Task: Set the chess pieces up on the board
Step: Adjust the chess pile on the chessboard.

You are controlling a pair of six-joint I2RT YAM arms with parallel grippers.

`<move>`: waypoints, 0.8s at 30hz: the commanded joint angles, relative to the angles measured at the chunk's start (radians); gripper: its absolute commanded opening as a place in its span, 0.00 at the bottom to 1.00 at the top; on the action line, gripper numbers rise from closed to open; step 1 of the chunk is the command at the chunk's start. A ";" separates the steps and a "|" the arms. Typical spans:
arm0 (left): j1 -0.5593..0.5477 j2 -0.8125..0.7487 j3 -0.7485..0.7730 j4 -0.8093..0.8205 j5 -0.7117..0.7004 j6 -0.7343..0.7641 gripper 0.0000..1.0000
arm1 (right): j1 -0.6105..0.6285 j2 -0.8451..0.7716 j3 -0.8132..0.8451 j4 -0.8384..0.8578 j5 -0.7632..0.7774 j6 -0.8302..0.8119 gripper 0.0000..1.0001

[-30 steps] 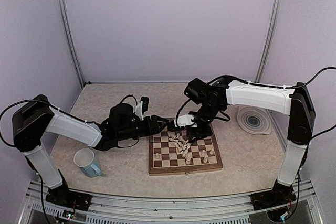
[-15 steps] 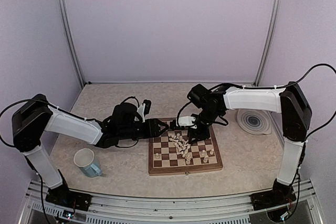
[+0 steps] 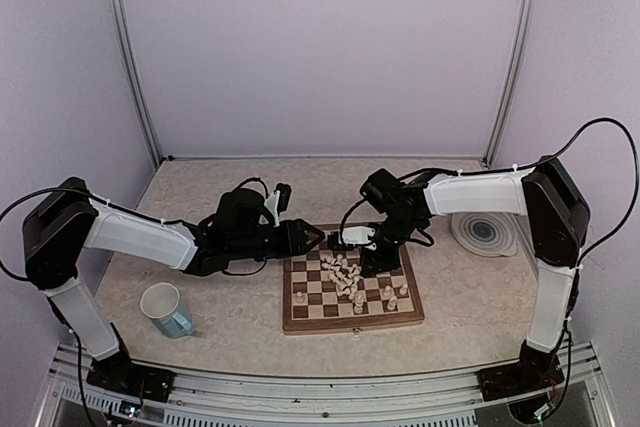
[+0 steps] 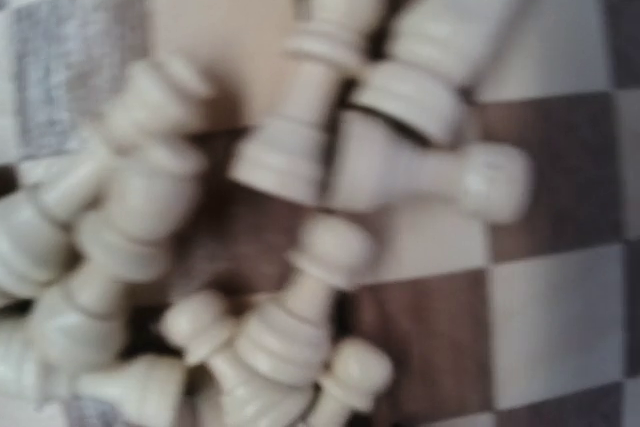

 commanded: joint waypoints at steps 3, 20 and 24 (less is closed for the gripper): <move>0.003 0.026 0.028 -0.002 0.007 0.012 0.58 | -0.043 0.027 -0.047 0.073 0.032 0.036 0.27; 0.000 0.088 0.072 0.003 0.053 0.007 0.58 | -0.092 -0.057 -0.078 0.099 -0.124 0.010 0.29; 0.000 0.091 0.065 0.000 0.066 -0.012 0.58 | -0.092 -0.020 -0.042 0.083 -0.163 -0.012 0.34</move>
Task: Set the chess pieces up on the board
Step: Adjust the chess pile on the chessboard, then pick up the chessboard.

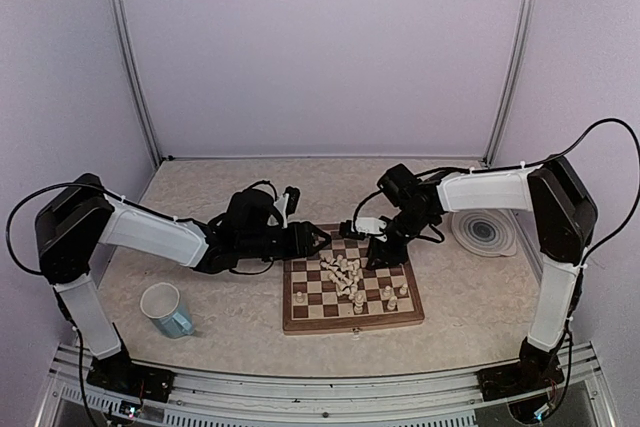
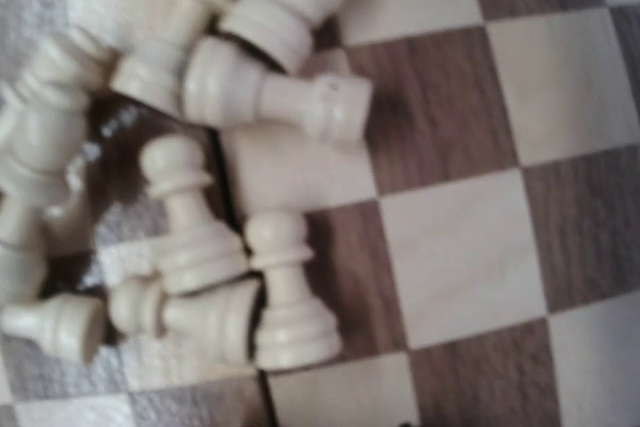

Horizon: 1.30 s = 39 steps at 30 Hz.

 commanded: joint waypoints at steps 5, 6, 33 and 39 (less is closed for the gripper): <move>-0.005 0.010 -0.002 -0.020 0.066 -0.013 0.50 | -0.003 0.059 0.068 -0.041 -0.103 -0.079 0.38; -0.008 0.006 -0.006 -0.030 0.071 -0.013 0.47 | -0.003 0.066 0.073 -0.040 -0.109 -0.090 0.38; -0.050 0.156 0.103 -0.103 0.138 -0.075 0.00 | 0.003 0.195 0.188 -0.107 -0.278 -0.118 0.35; 0.003 0.196 0.103 -0.048 0.148 -0.094 0.00 | -0.001 0.217 0.186 -0.076 -0.204 -0.080 0.23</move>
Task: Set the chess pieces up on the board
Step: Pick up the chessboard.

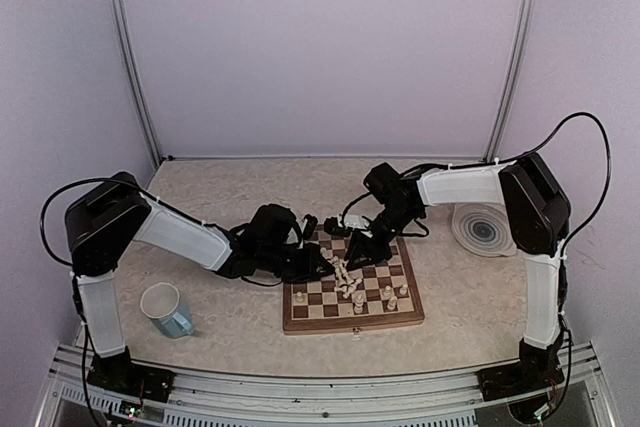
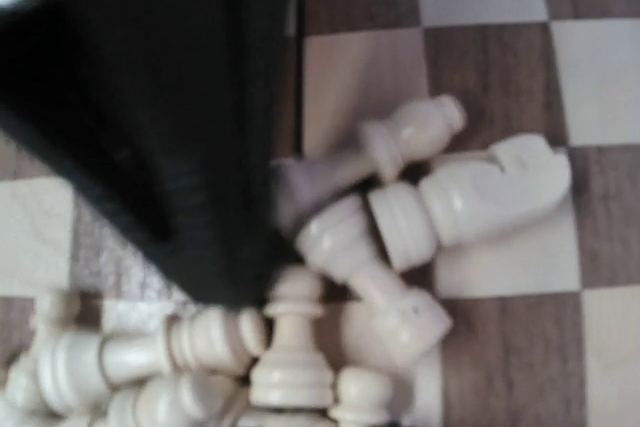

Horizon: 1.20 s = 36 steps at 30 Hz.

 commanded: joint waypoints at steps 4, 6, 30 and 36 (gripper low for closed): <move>0.069 0.058 0.045 0.064 0.028 0.003 0.00 | -0.017 0.033 0.001 0.023 0.088 0.048 0.17; 0.075 0.066 0.058 0.071 0.035 0.009 0.00 | -0.027 0.024 -0.001 0.036 0.101 0.061 0.15; 0.058 -0.018 0.060 0.087 0.048 0.046 0.37 | -0.082 -0.132 -0.063 0.066 -0.014 0.102 0.15; 0.069 -0.034 0.048 0.113 0.046 0.034 0.38 | -0.092 -0.156 -0.070 0.058 -0.074 0.095 0.16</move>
